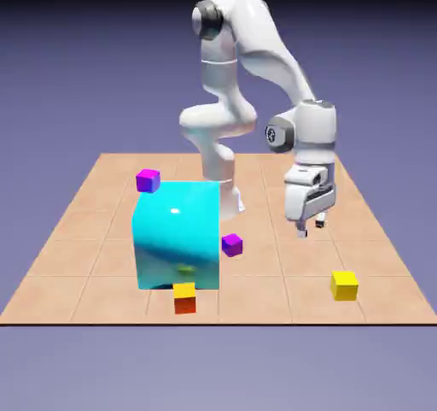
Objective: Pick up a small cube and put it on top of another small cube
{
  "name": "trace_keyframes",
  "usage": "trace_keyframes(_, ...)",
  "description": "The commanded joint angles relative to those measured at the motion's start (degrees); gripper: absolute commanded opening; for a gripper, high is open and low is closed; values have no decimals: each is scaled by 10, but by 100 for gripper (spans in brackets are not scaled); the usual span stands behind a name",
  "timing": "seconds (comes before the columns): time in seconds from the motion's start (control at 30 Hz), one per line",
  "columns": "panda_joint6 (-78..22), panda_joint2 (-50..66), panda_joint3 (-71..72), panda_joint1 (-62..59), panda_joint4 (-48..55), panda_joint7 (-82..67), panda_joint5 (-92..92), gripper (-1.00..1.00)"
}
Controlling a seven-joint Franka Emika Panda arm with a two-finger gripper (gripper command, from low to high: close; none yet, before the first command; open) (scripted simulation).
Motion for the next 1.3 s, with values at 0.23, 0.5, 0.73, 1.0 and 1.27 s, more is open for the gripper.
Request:
trace_keyframes(0.23, -118, 166, 24, 86, 124, -88, -59, 0)
trace_keyframes(0.5, -118, 275, 121, 1, 158, -34, -186, 0)
trace_keyframes(0.73, -125, 257, 98, 28, 156, -52, -157, -100)
trace_keyframes(1.0, -153, 168, -7, 16, 124, -97, -43, -100)
trace_keyframes(1.27, -169, 103, -76, -150, 73, -77, 12, -100)
